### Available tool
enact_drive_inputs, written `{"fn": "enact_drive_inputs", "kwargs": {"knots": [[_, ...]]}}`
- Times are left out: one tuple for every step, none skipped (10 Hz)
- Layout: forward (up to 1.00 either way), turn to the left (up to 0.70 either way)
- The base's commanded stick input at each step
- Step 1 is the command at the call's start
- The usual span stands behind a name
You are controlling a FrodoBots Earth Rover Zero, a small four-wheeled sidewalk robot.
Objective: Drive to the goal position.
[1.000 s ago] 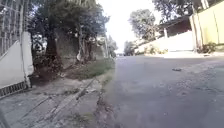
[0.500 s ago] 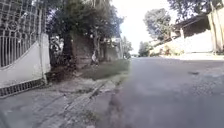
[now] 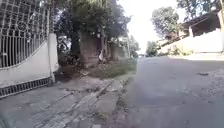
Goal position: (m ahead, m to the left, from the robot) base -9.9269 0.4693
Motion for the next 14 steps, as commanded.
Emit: {"fn": "enact_drive_inputs", "kwargs": {"knots": [[0.00, -1.00], [0.00, -1.00], [0.00, -1.00], [0.00, -1.00], [0.00, -1.00], [0.00, -1.00], [0.00, -1.00], [0.00, -1.00], [0.00, -1.00], [0.00, -1.00], [0.00, -1.00], [0.00, -1.00], [0.00, -1.00], [0.00, -1.00]]}}
